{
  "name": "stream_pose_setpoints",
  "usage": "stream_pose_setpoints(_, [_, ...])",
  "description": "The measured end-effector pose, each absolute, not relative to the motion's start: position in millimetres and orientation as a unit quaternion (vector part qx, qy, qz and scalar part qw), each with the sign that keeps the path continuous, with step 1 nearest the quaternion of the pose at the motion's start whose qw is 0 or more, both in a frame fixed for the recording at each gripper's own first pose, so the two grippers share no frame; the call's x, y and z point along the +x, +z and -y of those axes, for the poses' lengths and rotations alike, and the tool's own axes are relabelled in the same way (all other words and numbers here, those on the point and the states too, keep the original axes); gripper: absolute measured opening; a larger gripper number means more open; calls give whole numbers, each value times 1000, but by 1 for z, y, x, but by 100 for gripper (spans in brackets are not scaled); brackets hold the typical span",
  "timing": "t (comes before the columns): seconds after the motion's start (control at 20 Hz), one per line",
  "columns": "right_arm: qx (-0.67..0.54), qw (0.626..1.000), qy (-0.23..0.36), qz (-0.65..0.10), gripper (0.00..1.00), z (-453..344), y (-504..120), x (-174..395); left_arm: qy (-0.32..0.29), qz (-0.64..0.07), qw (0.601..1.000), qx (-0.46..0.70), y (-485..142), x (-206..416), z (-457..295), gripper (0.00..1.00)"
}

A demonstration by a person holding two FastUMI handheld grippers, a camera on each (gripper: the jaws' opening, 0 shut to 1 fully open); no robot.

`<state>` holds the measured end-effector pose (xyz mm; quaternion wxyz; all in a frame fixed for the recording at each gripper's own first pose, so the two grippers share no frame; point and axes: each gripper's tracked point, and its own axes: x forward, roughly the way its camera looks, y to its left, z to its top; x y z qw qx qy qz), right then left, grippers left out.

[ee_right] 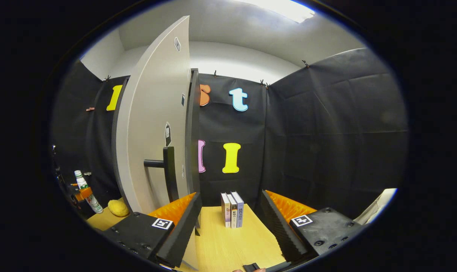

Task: Open the cabinet door with the right hand, grasp the bottle in the cabinet with the left hand and place it on the coaster, then close the cabinet door with the right hand.

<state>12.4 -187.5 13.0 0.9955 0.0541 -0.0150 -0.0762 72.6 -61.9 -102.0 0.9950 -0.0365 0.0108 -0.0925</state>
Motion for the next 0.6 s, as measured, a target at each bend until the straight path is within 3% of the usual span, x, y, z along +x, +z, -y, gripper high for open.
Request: stream_pose_setpoints(0.6, [54,992,-109,13,97,187,13,-2,-164,-42,985,-35,-239,25,67,76])
